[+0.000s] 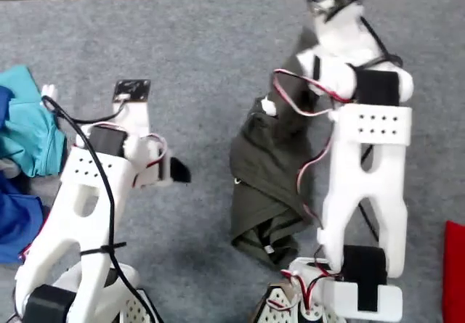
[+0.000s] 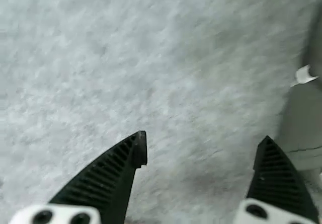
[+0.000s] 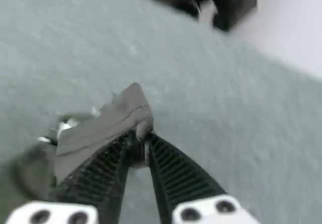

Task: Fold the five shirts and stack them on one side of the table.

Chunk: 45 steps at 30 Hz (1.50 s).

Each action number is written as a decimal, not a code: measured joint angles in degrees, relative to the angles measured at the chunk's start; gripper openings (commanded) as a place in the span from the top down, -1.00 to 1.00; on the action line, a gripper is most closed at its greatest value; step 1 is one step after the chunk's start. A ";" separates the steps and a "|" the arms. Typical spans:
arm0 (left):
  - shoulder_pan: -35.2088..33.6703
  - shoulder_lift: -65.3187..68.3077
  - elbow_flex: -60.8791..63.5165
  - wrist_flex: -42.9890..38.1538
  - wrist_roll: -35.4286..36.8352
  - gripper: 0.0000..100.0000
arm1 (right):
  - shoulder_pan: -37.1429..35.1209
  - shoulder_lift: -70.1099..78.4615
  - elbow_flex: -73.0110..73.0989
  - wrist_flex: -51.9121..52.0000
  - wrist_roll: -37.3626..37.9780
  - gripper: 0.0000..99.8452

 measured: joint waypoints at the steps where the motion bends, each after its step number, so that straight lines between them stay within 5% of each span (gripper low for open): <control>1: 1.67 0.00 -0.35 -1.14 1.14 0.31 | 2.02 0.00 2.20 -1.67 0.35 0.99; 13: 20.22 0.00 7.12 -20.31 6.33 0.32 | 25.49 0.00 23.03 -19.78 10.73 0.99; 24: 21.89 0.00 10.20 -22.77 6.33 0.32 | 46.07 0.09 27.78 -32.79 19.52 0.99; 34: 22.15 0.00 10.46 -22.77 6.51 0.32 | 49.23 0.09 30.33 -39.38 19.78 0.99; 45: 32.97 0.00 10.46 -29.71 6.42 0.45 | 49.23 0.09 34.02 -39.56 19.78 0.99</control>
